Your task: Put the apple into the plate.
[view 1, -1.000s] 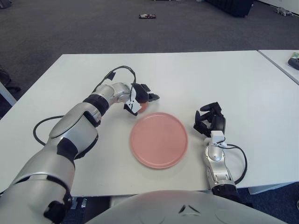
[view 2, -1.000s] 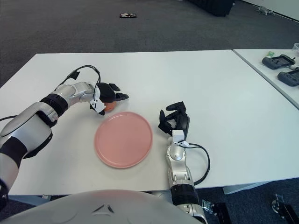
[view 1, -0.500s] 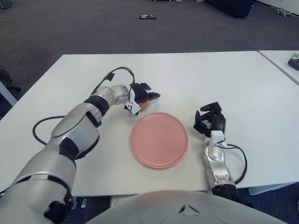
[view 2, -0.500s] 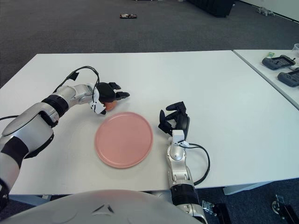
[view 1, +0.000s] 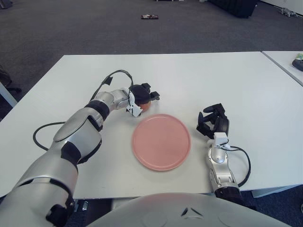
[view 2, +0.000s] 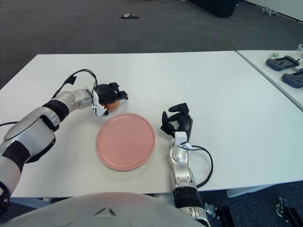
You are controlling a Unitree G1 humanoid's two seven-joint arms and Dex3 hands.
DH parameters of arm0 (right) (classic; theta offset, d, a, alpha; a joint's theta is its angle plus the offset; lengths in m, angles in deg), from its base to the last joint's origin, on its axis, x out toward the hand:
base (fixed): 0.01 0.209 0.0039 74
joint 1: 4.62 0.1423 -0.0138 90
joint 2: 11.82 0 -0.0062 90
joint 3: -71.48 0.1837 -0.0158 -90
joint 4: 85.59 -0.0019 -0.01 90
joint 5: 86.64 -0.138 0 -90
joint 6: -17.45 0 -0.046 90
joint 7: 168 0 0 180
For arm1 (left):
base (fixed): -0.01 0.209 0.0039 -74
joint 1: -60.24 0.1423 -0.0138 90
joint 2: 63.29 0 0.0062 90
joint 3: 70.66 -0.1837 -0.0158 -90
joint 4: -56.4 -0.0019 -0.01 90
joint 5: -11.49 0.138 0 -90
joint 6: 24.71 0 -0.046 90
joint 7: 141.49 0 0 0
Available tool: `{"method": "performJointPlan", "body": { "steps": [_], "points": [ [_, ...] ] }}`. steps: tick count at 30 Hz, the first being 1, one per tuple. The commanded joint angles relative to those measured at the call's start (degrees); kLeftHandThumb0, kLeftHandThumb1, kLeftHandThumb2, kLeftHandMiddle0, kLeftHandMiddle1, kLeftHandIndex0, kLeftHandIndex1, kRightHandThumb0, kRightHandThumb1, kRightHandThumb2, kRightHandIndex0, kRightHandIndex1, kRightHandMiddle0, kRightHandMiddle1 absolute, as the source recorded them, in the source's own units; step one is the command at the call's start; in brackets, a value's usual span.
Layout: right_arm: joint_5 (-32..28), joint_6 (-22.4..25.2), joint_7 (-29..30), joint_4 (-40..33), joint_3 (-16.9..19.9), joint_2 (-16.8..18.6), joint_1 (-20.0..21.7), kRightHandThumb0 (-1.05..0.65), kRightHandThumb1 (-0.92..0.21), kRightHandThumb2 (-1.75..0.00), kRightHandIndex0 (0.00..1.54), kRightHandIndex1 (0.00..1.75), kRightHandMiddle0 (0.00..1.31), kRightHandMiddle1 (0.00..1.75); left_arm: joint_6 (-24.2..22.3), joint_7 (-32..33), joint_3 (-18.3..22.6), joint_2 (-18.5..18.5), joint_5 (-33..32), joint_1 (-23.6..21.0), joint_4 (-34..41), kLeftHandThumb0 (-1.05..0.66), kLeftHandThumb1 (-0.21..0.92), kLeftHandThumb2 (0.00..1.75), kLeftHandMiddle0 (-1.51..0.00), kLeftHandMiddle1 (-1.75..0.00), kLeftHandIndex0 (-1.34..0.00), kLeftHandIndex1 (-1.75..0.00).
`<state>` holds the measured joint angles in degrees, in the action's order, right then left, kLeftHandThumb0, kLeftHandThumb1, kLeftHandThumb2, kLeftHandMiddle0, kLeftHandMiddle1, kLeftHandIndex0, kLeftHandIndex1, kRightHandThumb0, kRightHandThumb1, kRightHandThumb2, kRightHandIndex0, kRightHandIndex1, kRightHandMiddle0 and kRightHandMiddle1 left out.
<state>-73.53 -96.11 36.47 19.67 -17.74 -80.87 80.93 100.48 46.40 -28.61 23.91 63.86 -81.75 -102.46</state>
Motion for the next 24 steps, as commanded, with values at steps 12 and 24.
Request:
{"method": "performJointPlan", "body": {
  "steps": [12, 24],
  "points": [
    [-0.05, -0.32, -0.36, -1.38, 0.27, -0.37, 0.04, -0.40, -0.61, -0.96, 0.66, 1.63, 0.39, 1.75, 0.84, -0.43, 4.11, 0.46, -5.08, 5.70, -2.80, -0.01, 0.02, 1.64, -0.83, -1.69, -0.61, -1.75],
    [-0.44, -0.39, -0.66, -1.42, 0.48, -0.27, 0.29, -0.40, -0.61, -0.96, 0.66, 1.63, 0.39, 1.75, 0.64, -5.34, 8.18, 0.55, -9.97, 6.87, -2.08, 0.00, -0.08, 1.71, -0.95, -1.60, -0.68, -1.75]
  ]
}}
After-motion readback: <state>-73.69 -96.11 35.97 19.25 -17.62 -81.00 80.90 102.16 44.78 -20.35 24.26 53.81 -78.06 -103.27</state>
